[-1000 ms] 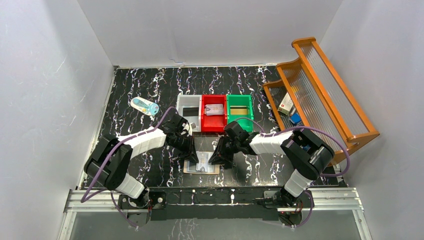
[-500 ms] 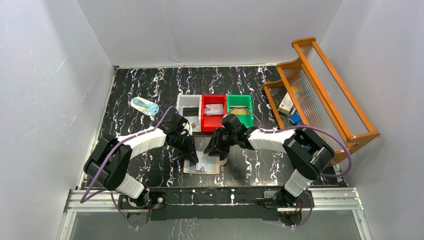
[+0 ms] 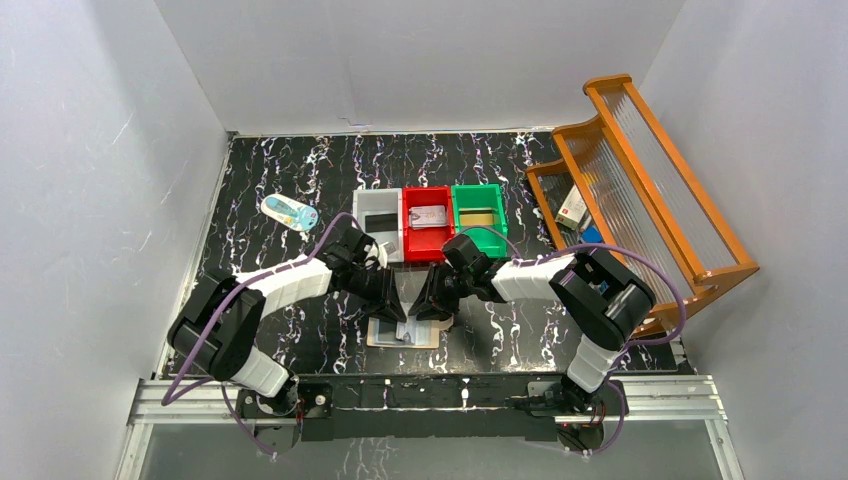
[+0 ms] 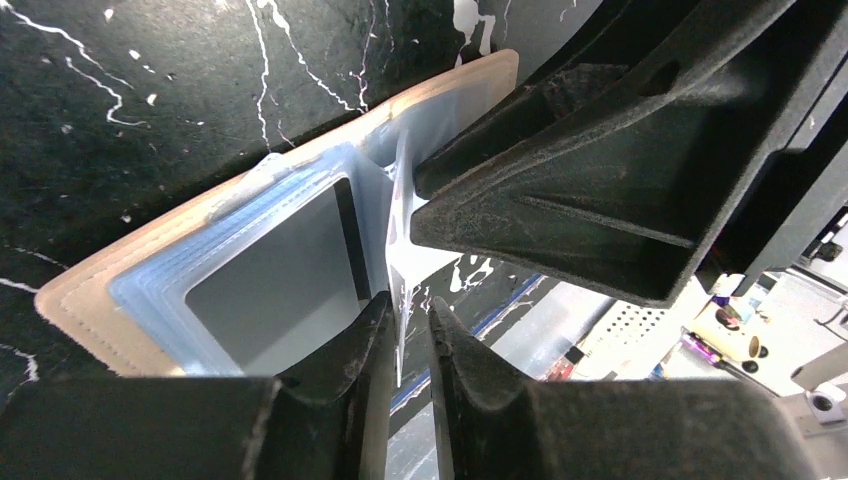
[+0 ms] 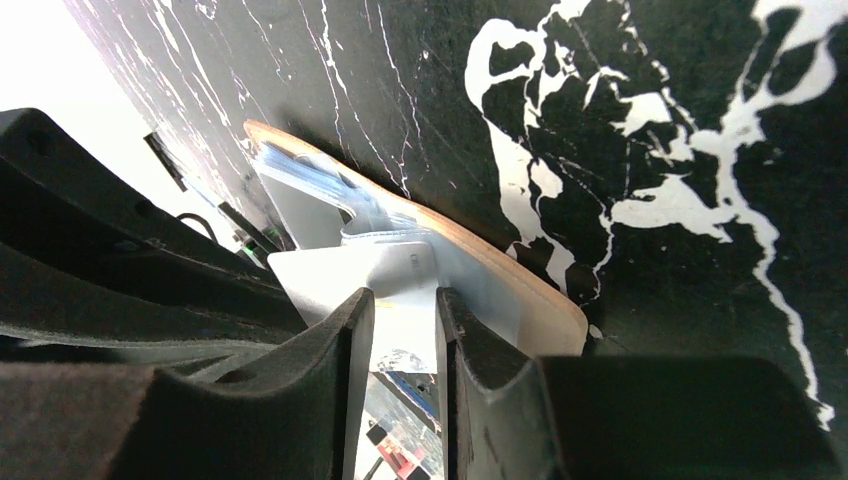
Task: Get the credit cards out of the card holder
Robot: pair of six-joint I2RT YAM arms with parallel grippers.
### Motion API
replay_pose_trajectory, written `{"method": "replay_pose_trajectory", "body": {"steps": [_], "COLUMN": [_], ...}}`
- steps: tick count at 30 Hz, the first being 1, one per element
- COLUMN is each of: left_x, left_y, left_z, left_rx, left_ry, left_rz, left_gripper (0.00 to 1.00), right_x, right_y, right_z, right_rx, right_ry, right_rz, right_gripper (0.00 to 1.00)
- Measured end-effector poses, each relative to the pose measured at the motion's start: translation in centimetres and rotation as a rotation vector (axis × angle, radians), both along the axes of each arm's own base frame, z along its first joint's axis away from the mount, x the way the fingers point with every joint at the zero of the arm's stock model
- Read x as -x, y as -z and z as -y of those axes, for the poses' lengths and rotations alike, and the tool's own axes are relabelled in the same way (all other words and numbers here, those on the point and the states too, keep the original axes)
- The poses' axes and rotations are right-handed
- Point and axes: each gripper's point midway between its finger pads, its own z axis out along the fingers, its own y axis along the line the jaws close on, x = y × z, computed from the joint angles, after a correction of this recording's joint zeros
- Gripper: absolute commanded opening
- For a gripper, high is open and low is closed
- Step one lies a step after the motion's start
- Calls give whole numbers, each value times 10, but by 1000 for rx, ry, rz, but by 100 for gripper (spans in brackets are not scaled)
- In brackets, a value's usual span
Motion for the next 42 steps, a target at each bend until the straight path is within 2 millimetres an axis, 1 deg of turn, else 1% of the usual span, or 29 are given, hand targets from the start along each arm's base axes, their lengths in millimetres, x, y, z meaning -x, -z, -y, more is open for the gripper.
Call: {"method": "replay_pose_trajectory", "body": {"steps": [3,7,11,14,19,23,27,29,31,34,38,40,42], "left_x": [3,4,5,4,-5,-23,-42,-48,-52,-55,-58,-59,-60], "left_y": [0,1,5,5,-4,-23,-58,-70,-76,-76,-78,-79,-80], "left_z": [3,5,-1,-5,-12,-22,-33,-37,-44,-58,-76,-82,-87], "left_rx": [31,41,6,-32,-91,-157,-187,-198,-227,-294,-373,-399,-418], "left_ry": [0,6,12,18,18,-17,-60,-76,-99,-137,-197,-222,-245], "left_rz": [-13,-25,-20,-12,41,151,310,360,396,420,451,459,466], "left_gripper": [16,8,0,0,0,0,0,0,0,0,0,0,0], "right_x": [0,0,0,0,-2,-4,-9,-11,-16,-18,-15,-12,-8], "right_y": [0,1,1,1,0,-1,-5,-10,-16,-26,-41,-44,-39], "right_z": [0,1,1,1,3,11,25,25,21,13,-8,-21,-32], "right_rx": [0,-1,0,2,19,65,127,133,119,85,28,-4,-19], "right_ry": [4,8,9,10,5,0,1,-7,-17,-38,-76,-100,-122], "right_rz": [-3,-6,-6,-5,19,72,146,167,190,210,242,244,227], "right_gripper": [38,37,37,37,38,39,40,41,41,40,39,38,37]}}
